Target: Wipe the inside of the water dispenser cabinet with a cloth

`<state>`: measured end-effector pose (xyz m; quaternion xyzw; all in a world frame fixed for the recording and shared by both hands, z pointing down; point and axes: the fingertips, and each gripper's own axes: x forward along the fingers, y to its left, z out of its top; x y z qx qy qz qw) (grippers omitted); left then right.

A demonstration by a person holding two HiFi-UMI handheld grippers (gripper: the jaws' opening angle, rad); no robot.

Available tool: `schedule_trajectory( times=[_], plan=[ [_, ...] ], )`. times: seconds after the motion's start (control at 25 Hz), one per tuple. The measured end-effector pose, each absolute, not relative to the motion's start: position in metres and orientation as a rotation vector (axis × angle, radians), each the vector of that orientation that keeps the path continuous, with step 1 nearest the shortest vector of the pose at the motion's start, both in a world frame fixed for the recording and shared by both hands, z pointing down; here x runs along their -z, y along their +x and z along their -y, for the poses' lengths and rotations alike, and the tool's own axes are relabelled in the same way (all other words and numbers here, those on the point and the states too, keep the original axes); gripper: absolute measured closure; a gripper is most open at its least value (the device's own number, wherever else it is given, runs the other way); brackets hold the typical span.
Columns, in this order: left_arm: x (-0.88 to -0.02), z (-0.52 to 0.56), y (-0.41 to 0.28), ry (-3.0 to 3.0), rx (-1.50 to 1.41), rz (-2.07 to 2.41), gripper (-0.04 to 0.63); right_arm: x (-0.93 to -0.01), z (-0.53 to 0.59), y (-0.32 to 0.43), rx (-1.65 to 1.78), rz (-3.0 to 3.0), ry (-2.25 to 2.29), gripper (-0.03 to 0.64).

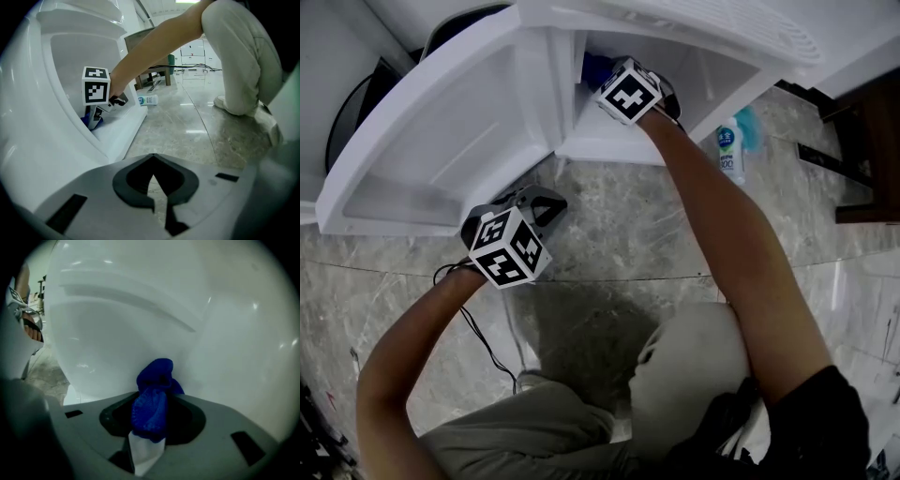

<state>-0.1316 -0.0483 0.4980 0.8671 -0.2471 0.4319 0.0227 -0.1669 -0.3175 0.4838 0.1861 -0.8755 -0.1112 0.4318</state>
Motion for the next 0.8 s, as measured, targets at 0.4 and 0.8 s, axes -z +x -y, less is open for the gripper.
schedule_trajectory(
  times=[0.4,0.8],
  plan=[
    [-0.478,0.062,-0.091,2.753,-1.138,0.726,0.592,-0.486,0.302,-0.169,0.326,2.172,0.389,0.479],
    [-0.499,0.049,-0.114,2.675,-1.175,0.727,0.592,-0.488,0.309,-0.172,0.334,2.166,0.382,0.479]
  ],
)
